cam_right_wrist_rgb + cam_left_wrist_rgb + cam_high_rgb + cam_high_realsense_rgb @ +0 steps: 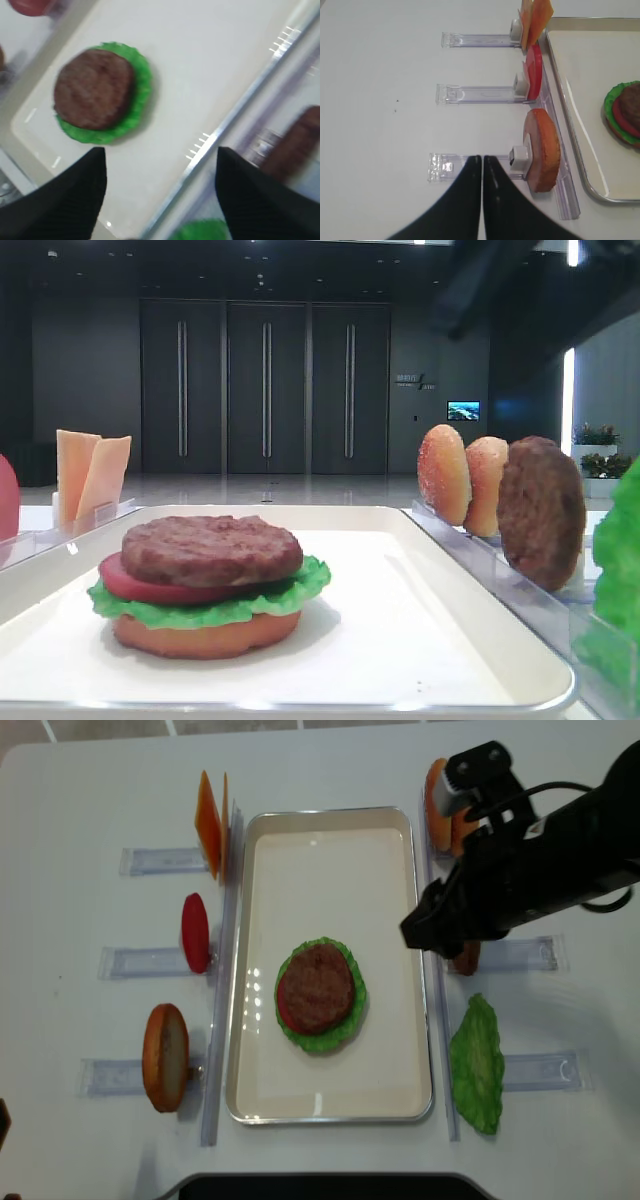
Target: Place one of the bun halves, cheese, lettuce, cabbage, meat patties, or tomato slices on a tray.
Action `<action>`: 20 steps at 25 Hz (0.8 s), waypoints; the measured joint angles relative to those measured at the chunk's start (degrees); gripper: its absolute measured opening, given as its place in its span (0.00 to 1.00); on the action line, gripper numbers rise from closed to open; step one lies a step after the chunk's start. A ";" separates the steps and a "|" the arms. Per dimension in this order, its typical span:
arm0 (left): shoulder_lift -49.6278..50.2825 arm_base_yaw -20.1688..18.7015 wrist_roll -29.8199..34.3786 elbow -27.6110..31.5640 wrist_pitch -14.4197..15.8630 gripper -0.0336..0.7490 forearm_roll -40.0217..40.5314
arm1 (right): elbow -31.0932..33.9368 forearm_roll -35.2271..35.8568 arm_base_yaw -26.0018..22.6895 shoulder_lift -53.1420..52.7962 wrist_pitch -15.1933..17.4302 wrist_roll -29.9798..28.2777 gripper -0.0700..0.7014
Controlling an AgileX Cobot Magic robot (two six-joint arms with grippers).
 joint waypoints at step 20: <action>0.00 0.00 0.00 0.00 0.00 0.03 0.00 | 0.00 -35.12 -28.27 -29.76 22.71 22.11 0.61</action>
